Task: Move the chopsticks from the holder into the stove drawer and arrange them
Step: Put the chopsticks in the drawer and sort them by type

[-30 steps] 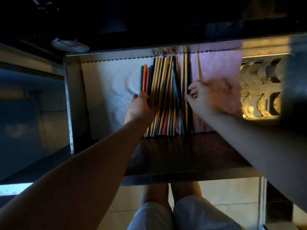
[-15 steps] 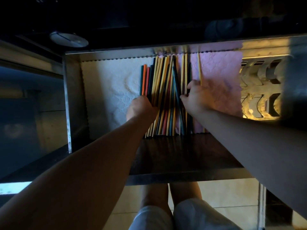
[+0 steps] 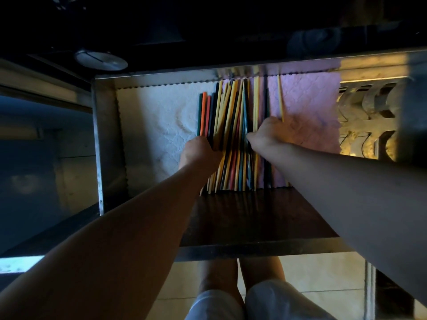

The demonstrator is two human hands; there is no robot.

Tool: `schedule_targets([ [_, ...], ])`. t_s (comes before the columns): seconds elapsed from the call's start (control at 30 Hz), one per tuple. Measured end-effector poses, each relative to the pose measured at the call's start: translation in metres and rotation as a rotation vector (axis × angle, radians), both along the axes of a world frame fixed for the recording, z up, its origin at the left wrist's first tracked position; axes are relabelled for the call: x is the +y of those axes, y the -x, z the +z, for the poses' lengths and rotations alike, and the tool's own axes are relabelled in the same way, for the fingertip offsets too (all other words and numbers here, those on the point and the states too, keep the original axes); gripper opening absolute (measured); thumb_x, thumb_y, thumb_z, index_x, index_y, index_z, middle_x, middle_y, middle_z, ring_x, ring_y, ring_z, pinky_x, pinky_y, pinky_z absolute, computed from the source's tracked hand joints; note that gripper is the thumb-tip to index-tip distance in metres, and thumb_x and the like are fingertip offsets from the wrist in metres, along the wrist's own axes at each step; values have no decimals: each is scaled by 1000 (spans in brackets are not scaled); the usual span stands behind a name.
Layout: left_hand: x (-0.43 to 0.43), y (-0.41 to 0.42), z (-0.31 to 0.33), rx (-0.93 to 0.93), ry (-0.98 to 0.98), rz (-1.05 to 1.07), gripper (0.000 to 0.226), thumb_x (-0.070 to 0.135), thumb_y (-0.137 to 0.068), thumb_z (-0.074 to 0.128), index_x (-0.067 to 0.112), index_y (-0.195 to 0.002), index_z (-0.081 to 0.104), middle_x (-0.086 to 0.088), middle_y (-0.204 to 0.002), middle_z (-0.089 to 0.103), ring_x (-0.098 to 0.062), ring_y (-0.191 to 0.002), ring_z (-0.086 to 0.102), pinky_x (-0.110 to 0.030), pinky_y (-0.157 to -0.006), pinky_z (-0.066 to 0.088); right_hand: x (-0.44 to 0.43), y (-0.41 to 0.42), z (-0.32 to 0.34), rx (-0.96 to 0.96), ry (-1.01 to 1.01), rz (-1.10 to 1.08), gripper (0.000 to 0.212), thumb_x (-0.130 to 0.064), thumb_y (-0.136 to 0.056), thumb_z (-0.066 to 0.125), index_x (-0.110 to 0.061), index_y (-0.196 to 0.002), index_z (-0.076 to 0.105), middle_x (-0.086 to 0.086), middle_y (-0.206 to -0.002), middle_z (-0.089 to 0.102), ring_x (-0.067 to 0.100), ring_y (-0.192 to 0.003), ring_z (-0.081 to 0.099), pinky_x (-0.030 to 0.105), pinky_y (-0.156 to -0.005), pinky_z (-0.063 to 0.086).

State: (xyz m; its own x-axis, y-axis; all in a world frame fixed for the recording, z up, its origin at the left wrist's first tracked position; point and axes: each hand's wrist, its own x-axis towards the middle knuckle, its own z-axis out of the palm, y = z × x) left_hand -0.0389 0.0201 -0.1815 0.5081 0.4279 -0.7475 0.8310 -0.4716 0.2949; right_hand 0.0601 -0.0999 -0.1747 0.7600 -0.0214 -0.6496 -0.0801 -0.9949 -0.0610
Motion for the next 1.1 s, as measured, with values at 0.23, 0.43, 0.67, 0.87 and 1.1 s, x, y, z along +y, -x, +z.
schedule_targets([
  [0.23,2,6,4,-27,44,113,13,19,-87,57,9,-84,65,-6,-74,62,-20,-64,59,-22,-46,37,-6,1,-11,87,-208,-255,32,-33,-82,59,-9,-104,60,1,-84,58,25,-81,63,26,-62,43],
  [0.43,1,6,6,-75,48,238,23,9,-87,45,7,-106,57,-10,-93,62,-29,-86,61,-35,-70,51,-7,5,-11,90,-441,-465,14,-32,-77,56,-17,-76,56,7,-81,65,20,-66,66,28,-59,51],
  [0.67,-9,4,4,-130,-22,215,11,20,-85,63,15,-95,62,-4,-83,64,-25,-78,60,-33,-68,51,-15,8,-1,21,-531,-634,22,-44,-64,45,-22,-64,40,-1,-59,42,18,-49,40,27,-48,33],
  [0.87,-19,-3,0,-79,-82,176,21,24,-86,65,8,-99,65,-9,-88,65,-28,-82,61,-34,-67,49,-42,1,11,-153,-401,-509,11,-18,-84,59,-13,-74,57,4,-58,46,18,-54,46,21,-45,36],
  [1.1,-24,-8,3,-64,-44,228,12,14,-85,60,8,-94,64,-8,-82,63,-27,-78,61,-35,-66,53,-48,-5,2,-188,-214,-377,41,-37,-83,56,-4,-105,68,18,-105,67,32,-102,61,29,-79,45],
])
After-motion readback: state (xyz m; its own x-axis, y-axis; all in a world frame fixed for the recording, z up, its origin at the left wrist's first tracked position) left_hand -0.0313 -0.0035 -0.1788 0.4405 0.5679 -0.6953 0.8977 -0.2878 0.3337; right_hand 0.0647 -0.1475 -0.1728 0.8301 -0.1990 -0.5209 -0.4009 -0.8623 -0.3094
